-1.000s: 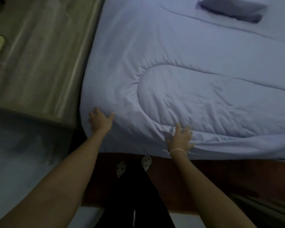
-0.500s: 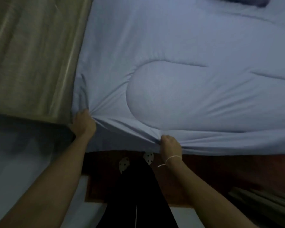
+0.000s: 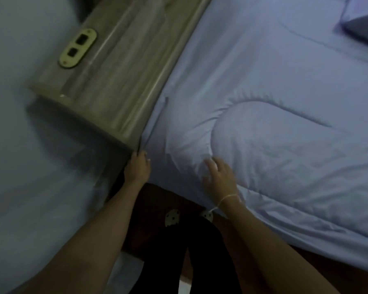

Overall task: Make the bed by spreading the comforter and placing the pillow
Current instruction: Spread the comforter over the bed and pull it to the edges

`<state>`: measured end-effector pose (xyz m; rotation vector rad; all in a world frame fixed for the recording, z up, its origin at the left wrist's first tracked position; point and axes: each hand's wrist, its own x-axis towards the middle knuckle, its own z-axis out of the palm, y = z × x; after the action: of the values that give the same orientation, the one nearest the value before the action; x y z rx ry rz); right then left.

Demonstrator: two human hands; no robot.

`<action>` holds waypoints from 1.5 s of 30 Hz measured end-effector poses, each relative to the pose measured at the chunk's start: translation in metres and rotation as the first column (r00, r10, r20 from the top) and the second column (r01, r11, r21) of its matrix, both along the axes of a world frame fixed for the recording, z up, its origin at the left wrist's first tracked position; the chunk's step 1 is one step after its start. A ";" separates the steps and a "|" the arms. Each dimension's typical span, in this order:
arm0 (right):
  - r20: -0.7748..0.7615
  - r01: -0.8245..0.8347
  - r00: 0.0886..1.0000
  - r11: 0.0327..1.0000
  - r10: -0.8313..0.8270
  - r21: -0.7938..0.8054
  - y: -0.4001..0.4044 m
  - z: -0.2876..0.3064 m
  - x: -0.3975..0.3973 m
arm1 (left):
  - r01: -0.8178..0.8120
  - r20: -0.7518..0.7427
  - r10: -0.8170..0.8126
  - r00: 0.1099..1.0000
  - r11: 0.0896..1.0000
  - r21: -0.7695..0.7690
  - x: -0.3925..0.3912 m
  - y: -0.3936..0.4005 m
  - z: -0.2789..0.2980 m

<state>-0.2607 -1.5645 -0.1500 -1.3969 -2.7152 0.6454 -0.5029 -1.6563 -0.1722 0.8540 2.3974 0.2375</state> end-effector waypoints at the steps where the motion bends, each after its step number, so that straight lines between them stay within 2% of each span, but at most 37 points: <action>1: 0.010 -0.073 0.997 0.997 0.073 -0.007 0.007 0.001 -0.018 | -0.035 0.018 0.035 0.999 0.999 -0.012 0.000 -0.005 -0.004; 6: 0.118 -0.300 0.944 0.951 0.307 -0.077 0.043 -0.009 -0.098 | -0.191 0.111 0.202 0.973 0.976 -0.100 -0.006 -0.017 -0.035; 10: 0.190 -0.439 0.883 0.898 0.429 0.013 0.066 -0.038 -0.134 | -0.267 0.211 0.283 0.935 0.958 -0.102 -0.017 -0.007 -0.070; 13: 0.144 -0.458 0.887 0.878 0.440 0.140 0.067 -0.063 -0.133 | -0.335 0.276 0.328 0.904 0.942 -0.022 -0.014 0.006 -0.091; 16: 0.051 -0.433 0.897 0.853 0.438 0.290 0.066 -0.080 -0.128 | -0.393 0.214 0.369 0.904 0.916 0.080 -0.002 0.016 -0.097; 20: -0.114 -0.398 0.880 0.847 0.461 0.353 0.062 -0.085 -0.137 | -0.353 -0.057 0.356 0.933 0.934 0.061 -0.013 0.004 -0.107; 25: -0.001 -0.494 0.851 0.800 0.525 0.339 0.039 -0.092 -0.155 | -0.388 -0.213 0.367 0.906 0.919 -0.069 -0.032 -0.034 -0.125; 27: 0.051 -0.545 0.827 0.775 0.560 0.320 0.040 -0.092 -0.153 | -0.393 -0.220 0.369 0.903 0.917 -0.075 -0.023 -0.028 -0.123; 31: 0.016 -0.571 0.797 0.745 0.604 0.345 0.040 -0.086 -0.139 | -0.427 -0.073 0.421 0.904 0.897 -0.117 -0.002 -0.012 -0.107; 33: -0.025 -0.574 0.781 0.733 0.624 0.366 0.032 -0.089 -0.113 | -0.366 -0.027 0.365 0.930 0.931 0.001 0.014 -0.006 -0.094; 35: 0.041 -0.671 0.717 0.674 0.696 0.310 0.016 -0.103 -0.072 | -0.194 -0.032 0.204 0.979 0.963 0.186 0.028 0.001 -0.080; 36: 0.112 -0.734 0.672 0.637 0.732 0.235 0.007 -0.113 -0.048 | -0.096 -0.039 0.108 0.993 0.969 0.226 0.033 0.005 -0.074; 39: 0.355 -0.801 0.540 0.596 0.763 -0.061 -0.014 -0.148 0.013 | 0.096 -0.034 -0.091 0.995 0.967 0.236 0.031 0.025 -0.070; 41: 0.417 -0.767 0.505 0.615 0.756 -0.186 -0.024 -0.164 0.037 | 0.160 0.022 -0.168 0.986 0.968 0.191 0.022 0.034 -0.077; 43: 0.481 -0.754 0.467 0.619 0.742 -0.222 -0.031 -0.164 0.042 | 0.184 0.062 -0.195 0.979 0.970 0.157 0.018 0.037 -0.081; 44: 0.470 -0.743 0.469 0.622 0.748 -0.248 -0.034 -0.159 0.038 | 0.167 0.077 -0.182 0.980 0.972 0.163 0.018 0.036 -0.080; 45: 0.385 -0.747 0.501 0.612 0.775 -0.260 -0.037 -0.151 0.030 | 0.131 0.089 -0.149 0.985 0.974 0.183 0.018 0.036 -0.076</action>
<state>-0.2306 -1.6017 -0.3010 -0.2147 -3.7262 0.4067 -0.4852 -1.6202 -0.2481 1.0617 2.2341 0.4320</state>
